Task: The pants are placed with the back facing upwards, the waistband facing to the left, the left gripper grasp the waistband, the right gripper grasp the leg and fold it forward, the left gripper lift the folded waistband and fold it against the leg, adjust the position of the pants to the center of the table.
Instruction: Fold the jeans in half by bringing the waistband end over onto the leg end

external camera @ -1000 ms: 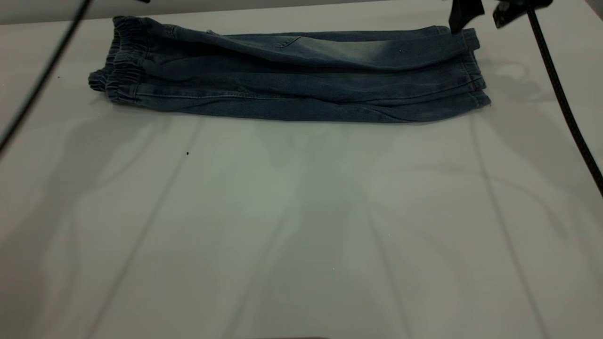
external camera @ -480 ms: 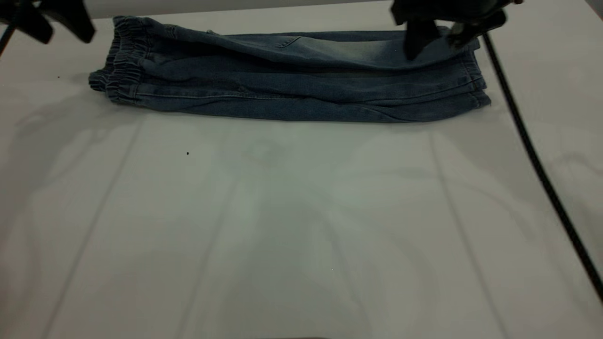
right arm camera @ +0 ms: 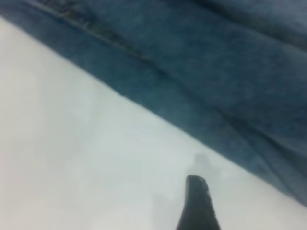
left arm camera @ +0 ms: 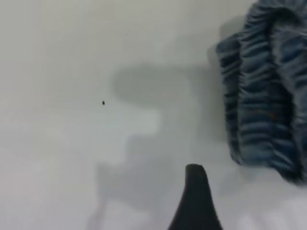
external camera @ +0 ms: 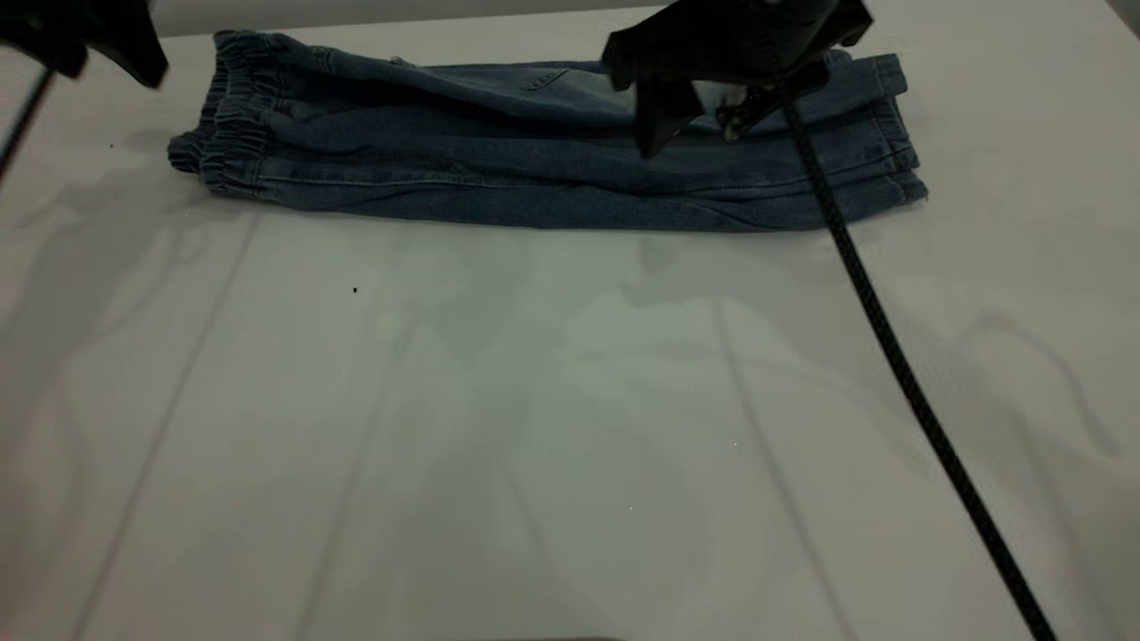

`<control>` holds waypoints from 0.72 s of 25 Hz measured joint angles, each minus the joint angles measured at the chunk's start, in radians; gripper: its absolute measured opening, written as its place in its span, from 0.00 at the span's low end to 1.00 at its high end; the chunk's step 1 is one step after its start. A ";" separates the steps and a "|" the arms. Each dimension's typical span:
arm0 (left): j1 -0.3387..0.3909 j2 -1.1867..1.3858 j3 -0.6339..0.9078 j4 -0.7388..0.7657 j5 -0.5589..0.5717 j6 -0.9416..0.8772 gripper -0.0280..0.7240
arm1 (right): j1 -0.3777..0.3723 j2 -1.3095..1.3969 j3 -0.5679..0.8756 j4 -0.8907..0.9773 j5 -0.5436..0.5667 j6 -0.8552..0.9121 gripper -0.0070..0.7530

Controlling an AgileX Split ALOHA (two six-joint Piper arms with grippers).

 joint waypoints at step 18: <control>0.001 0.169 -0.142 -0.186 -0.001 -0.076 0.71 | 0.001 0.000 0.000 0.008 0.003 -0.007 0.58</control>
